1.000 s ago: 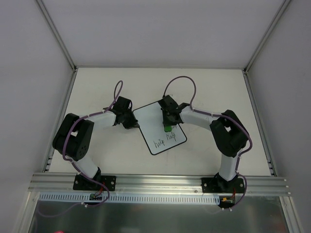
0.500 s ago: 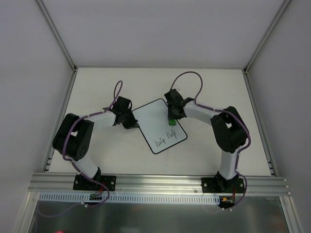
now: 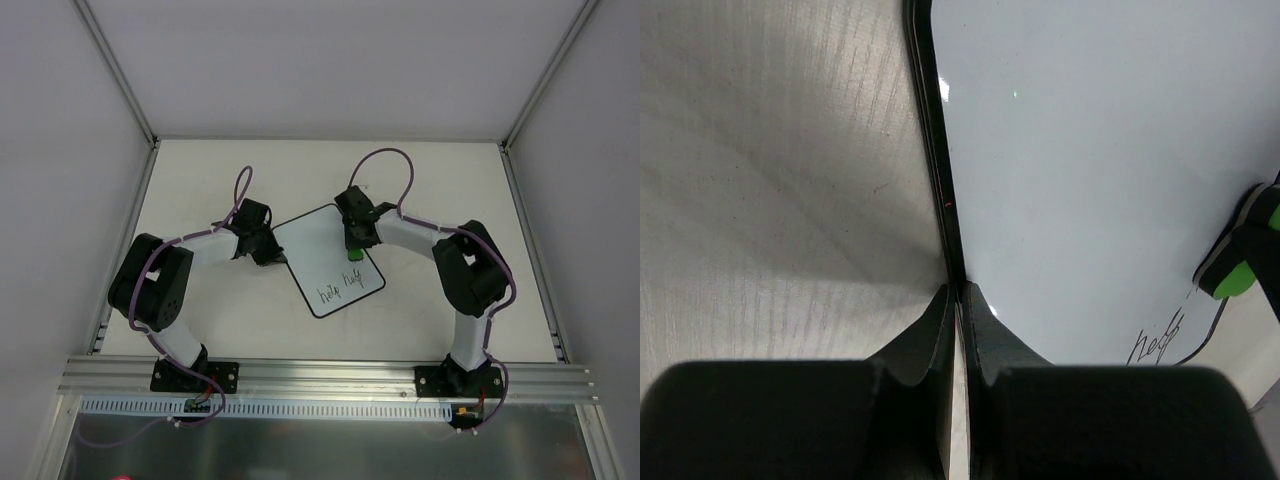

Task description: Erase the whiteboard

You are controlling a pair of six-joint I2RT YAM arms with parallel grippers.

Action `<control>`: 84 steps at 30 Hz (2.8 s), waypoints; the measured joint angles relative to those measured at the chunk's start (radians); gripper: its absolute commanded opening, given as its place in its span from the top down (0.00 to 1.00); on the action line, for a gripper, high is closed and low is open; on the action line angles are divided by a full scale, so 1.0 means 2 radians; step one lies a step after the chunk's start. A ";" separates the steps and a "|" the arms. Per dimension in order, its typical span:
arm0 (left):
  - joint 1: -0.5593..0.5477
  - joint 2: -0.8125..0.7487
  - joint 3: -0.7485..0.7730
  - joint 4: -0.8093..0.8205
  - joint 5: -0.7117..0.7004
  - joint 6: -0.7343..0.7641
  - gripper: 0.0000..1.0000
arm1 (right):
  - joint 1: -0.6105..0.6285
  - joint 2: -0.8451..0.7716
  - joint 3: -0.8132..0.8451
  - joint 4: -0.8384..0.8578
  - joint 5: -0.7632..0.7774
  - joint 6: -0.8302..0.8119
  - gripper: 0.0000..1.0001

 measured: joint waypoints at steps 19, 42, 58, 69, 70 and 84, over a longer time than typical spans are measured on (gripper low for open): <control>0.003 -0.001 -0.002 0.002 0.004 0.000 1.00 | -0.015 -0.047 -0.064 0.014 -0.017 0.010 1.00; 0.006 -0.006 -0.005 -0.007 0.009 0.001 1.00 | 0.071 -0.044 -0.048 -0.028 0.018 -0.015 1.00; 0.006 -0.003 0.001 -0.014 0.009 0.001 1.00 | 0.107 -0.010 -0.005 -0.036 0.001 -0.031 1.00; 0.006 -0.003 0.001 -0.014 0.009 0.001 1.00 | 0.147 -0.062 -0.068 -0.052 0.014 -0.013 1.00; 0.006 -0.003 0.001 -0.014 0.009 0.001 1.00 | 0.152 -0.065 -0.071 -0.057 0.014 -0.012 1.00; 0.006 -0.005 -0.002 -0.014 0.009 0.001 1.00 | 0.128 -0.097 -0.108 -0.069 0.029 0.021 1.00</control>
